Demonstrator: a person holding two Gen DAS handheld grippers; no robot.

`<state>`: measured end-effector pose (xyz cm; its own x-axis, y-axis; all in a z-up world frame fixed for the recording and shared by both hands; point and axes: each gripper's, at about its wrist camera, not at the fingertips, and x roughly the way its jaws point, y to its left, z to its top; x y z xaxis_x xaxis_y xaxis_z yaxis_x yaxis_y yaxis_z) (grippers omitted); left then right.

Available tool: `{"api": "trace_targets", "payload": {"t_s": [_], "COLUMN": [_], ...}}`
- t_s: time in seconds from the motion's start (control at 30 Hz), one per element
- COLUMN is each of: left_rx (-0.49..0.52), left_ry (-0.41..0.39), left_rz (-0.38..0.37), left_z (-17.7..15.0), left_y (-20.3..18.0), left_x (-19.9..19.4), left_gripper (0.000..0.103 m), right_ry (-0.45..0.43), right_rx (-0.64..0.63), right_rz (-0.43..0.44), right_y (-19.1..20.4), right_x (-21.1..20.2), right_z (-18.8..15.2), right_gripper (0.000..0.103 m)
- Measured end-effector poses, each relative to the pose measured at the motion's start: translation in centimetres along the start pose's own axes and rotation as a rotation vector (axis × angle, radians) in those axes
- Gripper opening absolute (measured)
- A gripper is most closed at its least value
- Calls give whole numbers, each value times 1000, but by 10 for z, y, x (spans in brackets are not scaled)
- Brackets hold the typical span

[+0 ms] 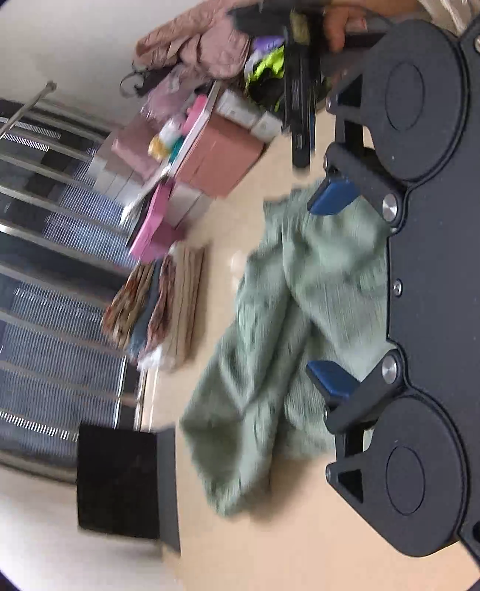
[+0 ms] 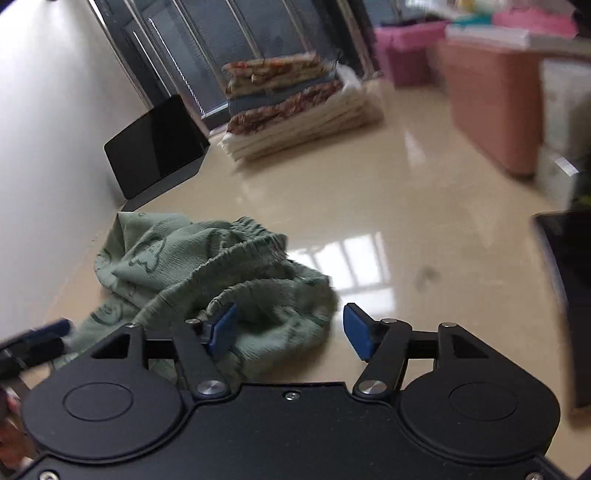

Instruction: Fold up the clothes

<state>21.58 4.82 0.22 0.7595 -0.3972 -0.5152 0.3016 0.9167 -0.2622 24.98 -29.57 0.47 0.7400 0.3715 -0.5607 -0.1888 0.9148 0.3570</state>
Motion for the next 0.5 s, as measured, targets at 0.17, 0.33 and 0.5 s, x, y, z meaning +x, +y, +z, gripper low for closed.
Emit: {"api": "trace_targets", "payload": {"t_s": [0.17,0.33,0.5], "left_rx": [-34,-16,-40], "left_ry": [60,107,83], "left_rz": [123,193,191], "left_z": [-10,-27,-26], "left_y": [26,25,23], "left_x": [-19,-18,-12], "left_gripper": [88,88,85], "right_ry": [-20,-18,15], "right_rx": [-55,-332,-673], "right_rz": [-67,12,21], "right_y": [-4,57,141], "right_x": [-21,-9,35], "right_z": [-21,-7,-15], "right_gripper": [73,81,81]}}
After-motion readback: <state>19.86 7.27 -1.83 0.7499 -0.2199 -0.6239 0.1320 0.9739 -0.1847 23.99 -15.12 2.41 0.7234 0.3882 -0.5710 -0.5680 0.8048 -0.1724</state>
